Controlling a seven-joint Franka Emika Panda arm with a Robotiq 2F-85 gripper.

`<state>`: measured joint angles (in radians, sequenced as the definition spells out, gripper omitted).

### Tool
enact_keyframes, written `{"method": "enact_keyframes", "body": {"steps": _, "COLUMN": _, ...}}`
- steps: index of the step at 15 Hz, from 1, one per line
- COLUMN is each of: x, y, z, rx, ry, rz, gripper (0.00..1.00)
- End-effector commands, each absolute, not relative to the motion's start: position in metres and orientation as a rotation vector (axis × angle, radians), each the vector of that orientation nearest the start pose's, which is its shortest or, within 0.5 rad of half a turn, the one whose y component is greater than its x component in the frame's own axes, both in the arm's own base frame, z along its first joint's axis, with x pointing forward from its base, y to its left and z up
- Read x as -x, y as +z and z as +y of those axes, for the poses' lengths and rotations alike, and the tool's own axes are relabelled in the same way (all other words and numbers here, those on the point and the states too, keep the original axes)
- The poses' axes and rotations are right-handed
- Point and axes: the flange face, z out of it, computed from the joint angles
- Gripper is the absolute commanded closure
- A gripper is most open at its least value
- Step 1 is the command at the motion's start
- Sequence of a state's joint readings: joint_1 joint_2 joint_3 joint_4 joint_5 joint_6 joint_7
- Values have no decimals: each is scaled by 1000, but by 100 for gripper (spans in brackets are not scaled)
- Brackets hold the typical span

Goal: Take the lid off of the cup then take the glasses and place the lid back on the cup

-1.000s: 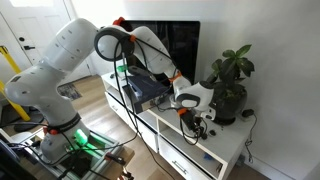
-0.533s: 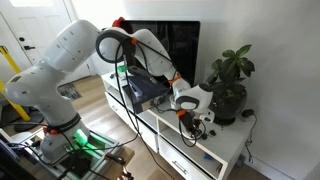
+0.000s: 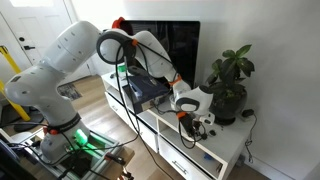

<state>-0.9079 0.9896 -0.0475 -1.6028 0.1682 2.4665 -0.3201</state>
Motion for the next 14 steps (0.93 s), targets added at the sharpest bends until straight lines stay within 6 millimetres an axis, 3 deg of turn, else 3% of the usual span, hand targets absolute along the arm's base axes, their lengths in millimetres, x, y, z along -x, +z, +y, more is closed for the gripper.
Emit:
{"method": "enact_keyframes", "body": {"steps": 1, "x": -379, "y": 35, "z": -540, "rx": 2797, "ry": 95, "rz": 1155, "gripper": 92}}
{"method": "enact_keyframes", "body": {"steps": 2, "x": -380, "y": 35, "z": -541, "rx": 2798, "ry": 101, "rz": 1152, "gripper": 73}}
{"method": "enact_keyframes", "body": {"steps": 7, "x": -380, "y": 28, "z": -541, "rx": 2788, "ry": 116, "rz": 1154, "gripper": 42}}
{"method": "enact_keyframes", "body": {"steps": 8, "x": -379, "y": 26, "z": -541, "rx": 2785, "ry": 119, "rz": 1157, "gripper": 54}}
{"method": "enact_keyframes", "body": {"steps": 9, "x": -379, "y": 23, "z": -541, "rx": 2782, "ry": 124, "rz": 1157, "gripper": 79}}
{"method": "enact_keyframes", "body": {"steps": 11, "x": -380, "y": 22, "z": -543, "rx": 2781, "ry": 118, "rz": 1162, "gripper": 81}}
{"method": "enact_keyframes", "body": {"steps": 14, "x": -380, "y": 30, "z": -546, "rx": 2790, "ry": 111, "rz": 1166, "gripper": 98}}
